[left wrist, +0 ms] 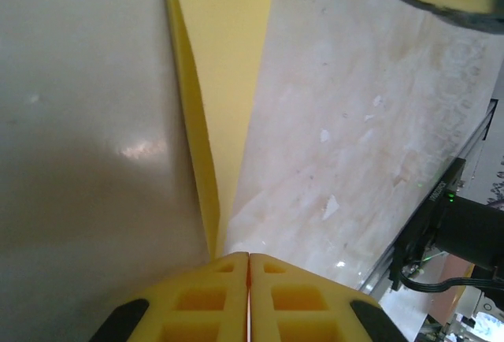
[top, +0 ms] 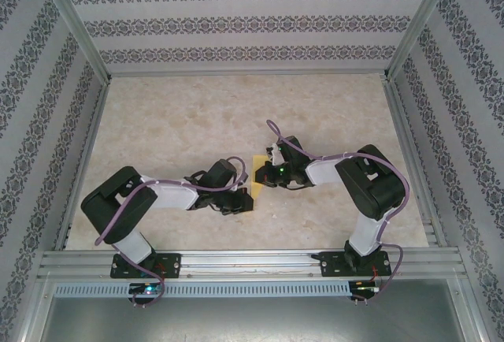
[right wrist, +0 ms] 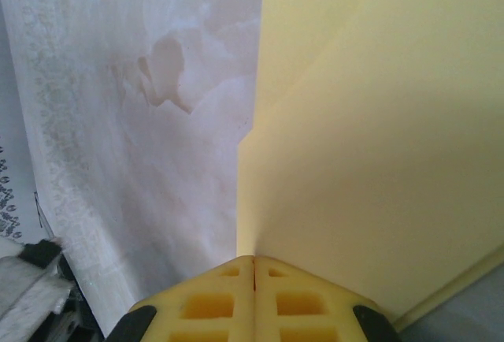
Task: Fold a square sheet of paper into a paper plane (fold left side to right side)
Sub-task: Fold the wing for the fifth time at the center of the table.
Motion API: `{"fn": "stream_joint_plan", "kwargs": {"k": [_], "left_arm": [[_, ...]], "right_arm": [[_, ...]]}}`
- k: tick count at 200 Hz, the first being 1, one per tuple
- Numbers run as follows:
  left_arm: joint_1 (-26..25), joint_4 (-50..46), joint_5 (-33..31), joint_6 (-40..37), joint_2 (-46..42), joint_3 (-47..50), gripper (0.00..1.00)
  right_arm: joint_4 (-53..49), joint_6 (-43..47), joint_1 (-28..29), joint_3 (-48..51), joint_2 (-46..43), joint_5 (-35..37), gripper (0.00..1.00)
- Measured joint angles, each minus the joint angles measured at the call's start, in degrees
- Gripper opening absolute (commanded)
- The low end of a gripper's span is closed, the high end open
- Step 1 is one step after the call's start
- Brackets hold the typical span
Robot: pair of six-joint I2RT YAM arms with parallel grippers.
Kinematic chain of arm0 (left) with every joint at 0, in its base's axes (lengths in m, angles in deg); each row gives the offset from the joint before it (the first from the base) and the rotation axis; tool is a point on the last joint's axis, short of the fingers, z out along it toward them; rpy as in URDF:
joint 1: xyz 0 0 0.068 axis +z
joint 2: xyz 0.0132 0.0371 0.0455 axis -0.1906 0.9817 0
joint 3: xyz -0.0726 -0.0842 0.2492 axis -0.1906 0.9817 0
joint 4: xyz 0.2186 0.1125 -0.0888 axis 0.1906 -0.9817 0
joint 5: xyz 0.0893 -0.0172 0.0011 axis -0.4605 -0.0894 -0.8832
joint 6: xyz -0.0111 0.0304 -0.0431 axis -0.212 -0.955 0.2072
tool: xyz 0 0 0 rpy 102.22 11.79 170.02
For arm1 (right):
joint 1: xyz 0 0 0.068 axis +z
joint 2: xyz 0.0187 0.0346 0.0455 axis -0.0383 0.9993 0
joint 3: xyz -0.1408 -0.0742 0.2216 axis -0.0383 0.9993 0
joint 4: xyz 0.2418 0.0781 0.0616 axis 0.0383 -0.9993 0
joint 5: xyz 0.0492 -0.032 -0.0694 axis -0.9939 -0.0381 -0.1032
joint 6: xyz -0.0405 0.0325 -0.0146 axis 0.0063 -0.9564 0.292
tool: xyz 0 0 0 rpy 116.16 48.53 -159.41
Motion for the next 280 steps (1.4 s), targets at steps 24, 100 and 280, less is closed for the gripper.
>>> {"fn": "stream_joint_plan", "kwargs": {"k": [24,100,280], "left_arm": [[0.3,-2.1,0.0,0.0,-3.5,-0.8,0.09],[3.9,-3.1,0.7,-2.1,1.2,-6.9,0.08],[4.0,1.7,1.5,-3.6,8.6,-6.0,0.03]], "right_arm": [[-0.1,0.0,0.0,-0.1,0.0,0.0,0.00],[-0.3,0.0,0.0,-0.2,0.0,0.0,0.00],[-4.7,0.0,-1.8,-4.5,-2.2,0.0,0.00]]}}
